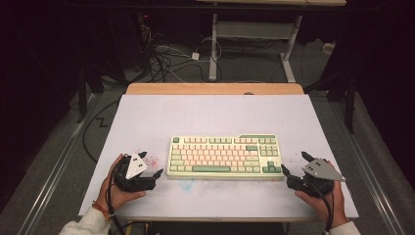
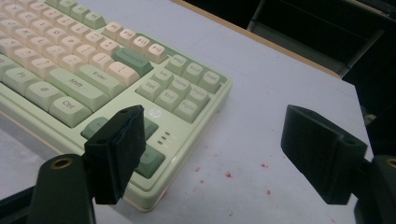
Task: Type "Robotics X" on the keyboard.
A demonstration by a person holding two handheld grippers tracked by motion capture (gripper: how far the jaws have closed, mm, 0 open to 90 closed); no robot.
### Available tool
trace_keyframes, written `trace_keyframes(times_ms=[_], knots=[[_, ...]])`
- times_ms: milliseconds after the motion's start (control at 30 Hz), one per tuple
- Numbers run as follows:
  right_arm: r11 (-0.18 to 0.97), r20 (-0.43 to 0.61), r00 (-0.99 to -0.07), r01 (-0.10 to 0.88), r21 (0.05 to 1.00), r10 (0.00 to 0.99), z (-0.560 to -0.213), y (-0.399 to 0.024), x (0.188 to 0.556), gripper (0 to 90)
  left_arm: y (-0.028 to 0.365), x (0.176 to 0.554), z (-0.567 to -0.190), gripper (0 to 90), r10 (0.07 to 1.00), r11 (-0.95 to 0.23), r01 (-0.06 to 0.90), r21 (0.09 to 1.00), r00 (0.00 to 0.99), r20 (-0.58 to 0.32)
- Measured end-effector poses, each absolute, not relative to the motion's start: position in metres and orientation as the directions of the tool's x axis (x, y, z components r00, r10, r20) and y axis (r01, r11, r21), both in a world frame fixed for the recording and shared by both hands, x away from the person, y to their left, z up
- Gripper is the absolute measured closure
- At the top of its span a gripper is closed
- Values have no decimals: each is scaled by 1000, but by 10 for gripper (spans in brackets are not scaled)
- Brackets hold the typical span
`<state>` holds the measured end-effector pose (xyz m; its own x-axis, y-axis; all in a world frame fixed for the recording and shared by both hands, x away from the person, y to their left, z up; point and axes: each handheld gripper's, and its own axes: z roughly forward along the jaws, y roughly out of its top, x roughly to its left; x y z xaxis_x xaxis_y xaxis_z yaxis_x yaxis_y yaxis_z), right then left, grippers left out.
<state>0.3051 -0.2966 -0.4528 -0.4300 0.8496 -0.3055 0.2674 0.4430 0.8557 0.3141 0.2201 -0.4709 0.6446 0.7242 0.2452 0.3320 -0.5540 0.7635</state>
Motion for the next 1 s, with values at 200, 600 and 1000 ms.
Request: trace_keyframes(times_ms=[200,600,1000], knots=[[442,-307,-428,265,857,850,-451,-294,304,222,221,312,-471,193,724,-550,333,766,647,239],[448,-302,-467,240,861,831,-445,-292,300,406,223,311,-472,190,714,-560,328,761,656,243],[467,-235,-597,268,842,767,-430,-283,311,889,222,311,-473,192,715,-571,337,748,652,252]])
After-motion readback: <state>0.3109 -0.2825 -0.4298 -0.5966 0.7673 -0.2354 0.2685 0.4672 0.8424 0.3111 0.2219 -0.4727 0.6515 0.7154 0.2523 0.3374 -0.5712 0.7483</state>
